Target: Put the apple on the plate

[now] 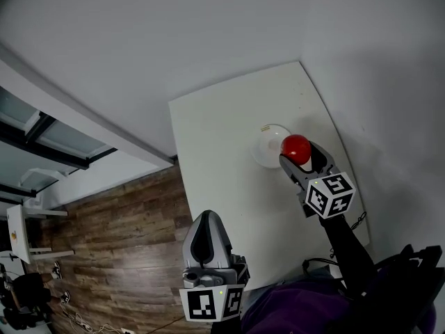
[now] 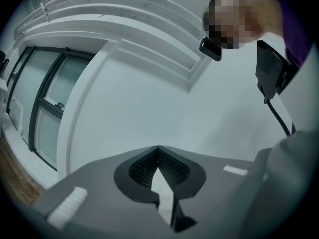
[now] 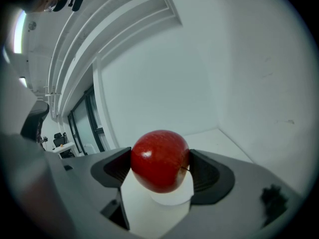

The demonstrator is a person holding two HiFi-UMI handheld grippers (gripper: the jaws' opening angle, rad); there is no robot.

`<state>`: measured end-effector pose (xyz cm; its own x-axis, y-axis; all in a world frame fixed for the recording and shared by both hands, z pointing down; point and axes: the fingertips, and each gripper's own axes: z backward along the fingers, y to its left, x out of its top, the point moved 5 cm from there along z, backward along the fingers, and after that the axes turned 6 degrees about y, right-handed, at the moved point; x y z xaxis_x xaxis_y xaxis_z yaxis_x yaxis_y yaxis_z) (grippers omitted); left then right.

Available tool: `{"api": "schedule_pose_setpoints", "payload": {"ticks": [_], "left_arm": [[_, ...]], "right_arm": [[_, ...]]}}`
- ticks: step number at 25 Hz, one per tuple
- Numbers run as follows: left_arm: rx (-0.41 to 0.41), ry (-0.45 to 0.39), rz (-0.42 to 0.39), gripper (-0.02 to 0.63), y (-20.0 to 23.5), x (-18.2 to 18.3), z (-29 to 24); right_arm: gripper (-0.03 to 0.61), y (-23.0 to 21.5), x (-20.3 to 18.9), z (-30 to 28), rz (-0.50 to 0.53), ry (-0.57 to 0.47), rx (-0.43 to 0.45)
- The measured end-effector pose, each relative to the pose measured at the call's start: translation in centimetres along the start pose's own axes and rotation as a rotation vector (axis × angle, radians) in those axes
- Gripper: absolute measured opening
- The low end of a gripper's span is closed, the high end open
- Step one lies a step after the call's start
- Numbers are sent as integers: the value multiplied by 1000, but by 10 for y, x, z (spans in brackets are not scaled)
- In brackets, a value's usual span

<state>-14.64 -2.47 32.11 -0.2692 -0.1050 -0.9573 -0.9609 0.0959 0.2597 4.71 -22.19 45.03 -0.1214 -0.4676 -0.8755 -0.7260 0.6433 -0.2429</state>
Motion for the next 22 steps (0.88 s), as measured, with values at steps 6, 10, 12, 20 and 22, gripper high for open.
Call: {"api": "schedule_pose_setpoints", "payload": {"ticks": [6,10,12,20,22], "left_arm": [[-16,18,-3,8,-2,-2,-11],[-4,39,-4,8,-2,-8,-13],[-4,44,-5,8,-3,-10,-14],[-1,61,-11,8,-7,-15,-19],[1,59,-10,8,-8,-15,-21]], "right_arm": [[365,-4,-15,-21,56,54,-6],[365,-7,-30,-35,64,92,2],[365,-9,-37,-40,64,108,6],[365,-16,-53,-59,77,154,22],[365,-16,-56,-65,83,169,29]]}}
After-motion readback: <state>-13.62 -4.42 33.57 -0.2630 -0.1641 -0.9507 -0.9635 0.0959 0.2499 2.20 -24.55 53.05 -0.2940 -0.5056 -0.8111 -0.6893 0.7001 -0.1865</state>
